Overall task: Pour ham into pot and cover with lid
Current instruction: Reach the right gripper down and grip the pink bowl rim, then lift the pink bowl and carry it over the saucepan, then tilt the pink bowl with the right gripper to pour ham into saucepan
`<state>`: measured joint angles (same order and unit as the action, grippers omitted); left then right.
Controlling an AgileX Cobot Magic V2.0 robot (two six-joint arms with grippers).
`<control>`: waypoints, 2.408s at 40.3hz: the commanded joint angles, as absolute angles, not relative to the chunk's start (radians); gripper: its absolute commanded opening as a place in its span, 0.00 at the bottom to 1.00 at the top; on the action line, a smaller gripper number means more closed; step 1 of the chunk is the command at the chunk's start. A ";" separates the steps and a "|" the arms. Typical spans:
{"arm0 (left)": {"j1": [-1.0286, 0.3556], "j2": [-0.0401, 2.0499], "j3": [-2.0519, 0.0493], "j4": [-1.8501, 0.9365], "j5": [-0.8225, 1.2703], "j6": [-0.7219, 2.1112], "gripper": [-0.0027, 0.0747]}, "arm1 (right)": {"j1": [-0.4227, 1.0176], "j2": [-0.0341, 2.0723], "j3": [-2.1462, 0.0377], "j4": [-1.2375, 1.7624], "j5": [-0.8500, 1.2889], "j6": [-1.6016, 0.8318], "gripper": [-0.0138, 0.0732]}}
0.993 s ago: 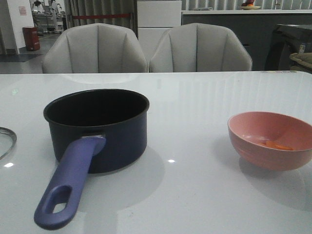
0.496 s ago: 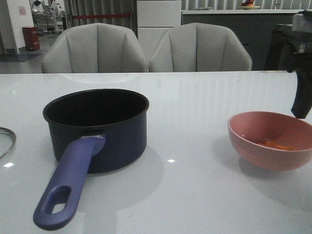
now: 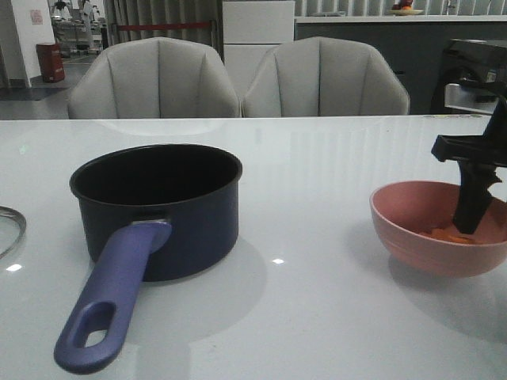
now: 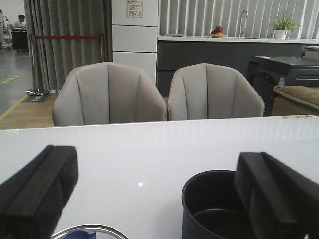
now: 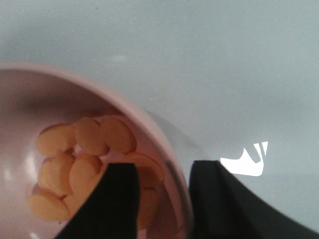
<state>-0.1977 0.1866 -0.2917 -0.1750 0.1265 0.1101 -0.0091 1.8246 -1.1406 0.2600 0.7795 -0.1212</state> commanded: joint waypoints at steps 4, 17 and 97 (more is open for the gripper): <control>-0.206 0.195 -0.320 -0.186 0.047 0.109 0.91 | -0.016 1.791 -1.170 0.282 0.753 -0.143 0.33; -0.206 0.195 -0.320 -0.186 0.047 0.109 0.91 | 0.000 1.673 -1.179 0.302 0.732 -0.147 0.31; -0.206 0.195 -0.320 -0.186 0.047 0.109 0.91 | 0.638 1.656 -1.028 0.052 -0.732 -0.528 0.32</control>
